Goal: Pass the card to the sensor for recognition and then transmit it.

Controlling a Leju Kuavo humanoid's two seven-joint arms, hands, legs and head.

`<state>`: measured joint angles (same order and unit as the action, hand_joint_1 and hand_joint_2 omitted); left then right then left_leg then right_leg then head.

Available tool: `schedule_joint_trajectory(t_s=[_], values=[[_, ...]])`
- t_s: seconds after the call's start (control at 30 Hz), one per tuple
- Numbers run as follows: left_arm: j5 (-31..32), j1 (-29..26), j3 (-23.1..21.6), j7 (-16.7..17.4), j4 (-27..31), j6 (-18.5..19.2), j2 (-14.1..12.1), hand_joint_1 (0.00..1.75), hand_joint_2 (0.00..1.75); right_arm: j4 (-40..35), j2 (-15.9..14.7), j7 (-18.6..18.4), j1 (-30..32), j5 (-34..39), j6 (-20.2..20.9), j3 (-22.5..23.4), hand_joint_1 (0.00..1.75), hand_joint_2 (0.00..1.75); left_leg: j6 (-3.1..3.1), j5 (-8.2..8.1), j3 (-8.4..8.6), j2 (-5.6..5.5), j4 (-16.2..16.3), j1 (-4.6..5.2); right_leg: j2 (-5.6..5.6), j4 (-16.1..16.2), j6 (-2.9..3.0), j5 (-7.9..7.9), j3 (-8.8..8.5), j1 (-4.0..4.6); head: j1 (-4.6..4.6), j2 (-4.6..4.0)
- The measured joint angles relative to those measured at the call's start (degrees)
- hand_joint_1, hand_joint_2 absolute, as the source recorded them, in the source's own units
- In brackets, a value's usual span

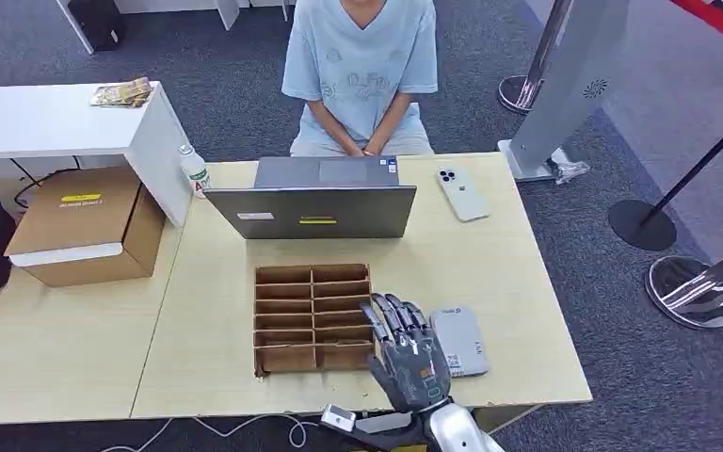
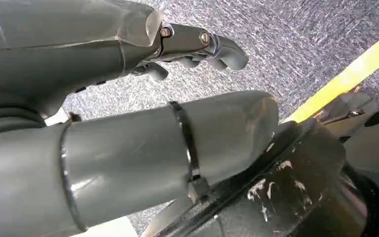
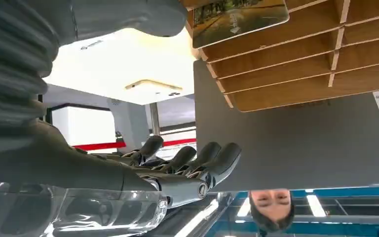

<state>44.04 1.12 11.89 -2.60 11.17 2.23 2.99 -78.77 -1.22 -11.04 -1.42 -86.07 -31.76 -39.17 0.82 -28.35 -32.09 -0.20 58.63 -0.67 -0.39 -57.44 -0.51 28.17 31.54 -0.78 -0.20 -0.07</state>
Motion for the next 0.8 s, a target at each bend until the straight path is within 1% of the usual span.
schedule_joint_trajectory(t_s=[0.07,0.13,0.17,0.33,0.37,0.4,0.43,0.47,0.53,0.57,0.6,0.63,0.7,0.73,0.8], values=[[0.2,0.0,0.0,-0.1,0.0,0.0,0.0,0.00,0.00,0.0,0.0,0.0,0.0,0.0,0.1,0.0,0.47,1.75,0.00,0.00,0.00,0.00,0.0,0.00,0.00,0.0,0.00,0.00,0.00,0.00,0.00,0.00],[0.3,0.0,0.2,-0.2,0.0,0.0,0.0,0.00,0.00,0.0,0.0,0.0,0.0,0.0,0.1,-0.1,0.59,1.75,0.00,0.00,0.00,0.00,0.0,0.00,0.00,0.0,0.00,0.00,0.00,0.00,0.00,0.00],[0.3,0.0,0.2,-0.2,0.0,0.0,0.0,0.00,0.00,0.0,0.0,0.0,0.0,0.0,0.1,-0.1,0.51,1.75,0.00,0.00,0.00,0.00,0.0,0.00,0.00,0.0,0.00,0.00,0.00,0.00,0.00,0.00],[0.5,0.0,0.7,-0.3,0.0,0.0,0.0,0.00,0.00,0.0,0.0,0.0,0.0,0.0,0.2,-0.1,0.51,1.75,0.00,0.00,0.00,0.00,0.0,0.00,0.00,0.0,0.00,0.00,0.00,0.00,0.00,0.00],[0.5,0.0,0.7,-0.4,0.0,0.0,0.0,0.00,0.00,0.0,0.0,0.0,0.0,0.0,0.3,-0.1,0.56,1.75,0.00,0.00,0.00,0.00,0.0,0.00,0.00,0.0,0.00,0.00,0.00,0.00,0.00,0.00],[0.5,0.0,0.7,-0.5,0.0,0.0,0.0,0.00,0.00,0.0,0.0,0.0,0.0,0.0,0.4,-0.1,0.56,1.75,0.00,0.00,0.00,0.00,0.0,0.00,0.00,0.0,0.00,0.00,0.00,0.00,0.00,0.00],[0.6,0.0,0.8,-0.5,0.0,0.0,0.0,0.00,0.00,0.0,0.0,0.0,0.0,0.0,0.5,-0.1,0.82,1.75,0.00,0.00,0.00,0.00,0.0,0.00,0.00,0.0,0.00,0.00,0.00,0.00,0.00,0.00],[0.7,0.0,0.8,-0.5,0.0,0.0,0.0,0.00,0.00,0.0,0.0,0.0,0.0,0.0,0.6,-0.1,0.86,1.75,0.00,0.00,0.00,0.00,0.0,0.00,0.00,0.0,0.00,0.00,0.00,0.00,0.00,0.00],[0.7,0.0,0.9,-0.6,0.0,0.0,0.0,0.00,0.00,0.0,0.0,0.0,0.0,0.0,0.7,-0.1,0.80,1.75,0.00,0.00,0.00,0.00,0.0,0.00,0.00,0.0,0.00,0.00,0.00,0.00,0.00,0.00],[0.7,0.0,0.9,-0.7,0.0,0.0,0.0,0.00,0.00,0.0,0.0,0.0,0.0,0.0,0.9,-0.1,0.66,1.75,0.00,0.00,0.00,0.00,0.0,0.00,0.00,0.0,0.00,0.00,0.00,0.00,0.00,0.00],[0.8,0.0,0.9,-0.7,0.0,0.0,0.0,0.00,0.00,0.0,0.0,0.0,0.0,0.0,1.0,-0.1,0.66,1.75,0.00,0.00,0.00,0.00,0.0,0.00,0.00,0.0,0.00,0.00,0.00,0.00,0.00,0.00],[0.9,0.0,1.0,-0.8,0.0,0.0,0.0,0.00,0.00,0.0,0.0,-0.1,0.0,0.1,1.1,-0.1,0.54,1.75,0.00,0.00,0.00,0.00,0.0,0.00,0.00,0.0,0.00,0.00,0.00,0.00,0.00,0.00],[0.9,0.0,1.0,-1.0,0.0,0.1,0.0,0.00,0.00,0.0,0.0,-0.1,0.0,0.2,1.3,-0.1,0.59,1.75,0.00,0.00,0.00,0.00,0.0,0.00,0.00,0.0,0.00,0.00,0.00,0.00,0.00,0.00],[1.0,0.0,1.0,-1.0,0.0,0.1,0.0,0.00,0.00,0.0,0.0,-0.1,0.0,0.2,1.7,-0.1,0.65,1.75,0.00,0.00,0.00,0.00,0.0,0.00,0.00,0.0,0.00,0.00,0.00,0.00,0.00,0.00],[1.2,0.0,1.0,-1.0,0.0,0.1,0.0,0.00,0.00,0.0,0.0,-0.1,0.0,0.3,2.2,-0.1,0.66,1.75,0.00,0.00,0.00,0.00,0.0,0.00,0.00,0.0,0.00,0.00,0.00,0.00,0.00,0.00]])
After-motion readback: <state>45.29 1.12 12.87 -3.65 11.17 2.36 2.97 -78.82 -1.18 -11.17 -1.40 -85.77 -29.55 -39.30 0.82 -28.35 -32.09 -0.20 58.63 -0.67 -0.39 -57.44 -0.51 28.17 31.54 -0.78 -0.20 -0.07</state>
